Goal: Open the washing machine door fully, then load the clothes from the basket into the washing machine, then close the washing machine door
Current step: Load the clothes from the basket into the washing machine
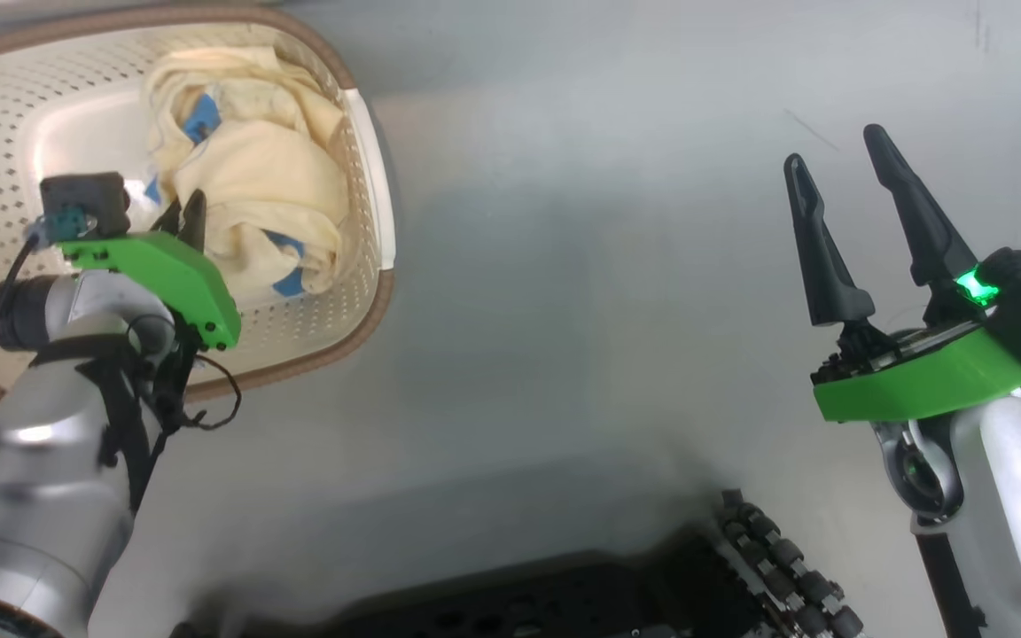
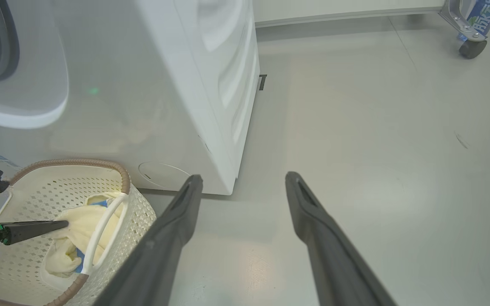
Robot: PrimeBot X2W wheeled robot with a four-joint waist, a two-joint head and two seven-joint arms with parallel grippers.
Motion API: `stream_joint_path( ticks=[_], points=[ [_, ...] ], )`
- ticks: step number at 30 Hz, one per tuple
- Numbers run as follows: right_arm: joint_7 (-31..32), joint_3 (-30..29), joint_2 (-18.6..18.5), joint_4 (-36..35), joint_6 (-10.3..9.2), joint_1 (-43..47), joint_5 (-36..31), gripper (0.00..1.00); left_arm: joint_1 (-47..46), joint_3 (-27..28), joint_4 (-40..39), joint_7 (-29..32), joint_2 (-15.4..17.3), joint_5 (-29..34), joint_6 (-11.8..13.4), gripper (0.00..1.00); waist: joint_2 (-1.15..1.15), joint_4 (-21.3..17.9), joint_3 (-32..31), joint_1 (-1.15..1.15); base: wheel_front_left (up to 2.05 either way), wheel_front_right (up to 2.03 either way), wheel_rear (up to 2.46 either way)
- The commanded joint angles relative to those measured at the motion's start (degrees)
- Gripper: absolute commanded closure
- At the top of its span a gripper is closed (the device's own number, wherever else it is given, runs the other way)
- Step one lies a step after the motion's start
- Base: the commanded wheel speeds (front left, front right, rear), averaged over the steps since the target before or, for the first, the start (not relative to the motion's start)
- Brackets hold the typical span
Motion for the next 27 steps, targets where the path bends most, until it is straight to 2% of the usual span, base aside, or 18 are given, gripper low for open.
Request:
stream_joint_path(
  ticks=[1,11,16,18,27],
  points=[
    [-0.55,0.73,-0.85,-1.09,0.21,2.48,-0.06,0.00,1.88,0.93,-0.91,-1.86,2.36,-0.88,0.02,1.00,0.00,0.74,-2.09,0.00,0.00,0.00,0.00],
    [-0.55,1.59,-1.35,0.93,0.21,2.81,0.61,0.00,6.40,3.13,-4.77,-7.07,3.56,-2.81,0.06,1.00,0.00,2.88,-10.34,0.00,0.00,0.00,0.00],
    [-0.55,1.89,-1.53,2.06,0.21,3.94,0.78,0.00,11.02,9.10,-13.73,-7.18,5.15,0.08,2.35,1.00,0.00,3.74,-14.72,0.00,0.00,0.00,0.00],
    [-0.55,2.18,-1.64,2.56,0.21,4.52,0.95,0.00,15.30,12.69,-19.57,-7.19,5.50,2.68,3.58,1.00,0.00,4.04,-17.34,0.00,0.00,0.00,0.00],
    [-0.55,2.84,-1.79,3.99,0.21,6.24,1.34,0.00,25.41,22.07,-33.22,-7.19,4.88,8.90,6.16,1.00,0.00,4.50,-23.71,0.00,0.00,0.00,0.00]
  ],
)
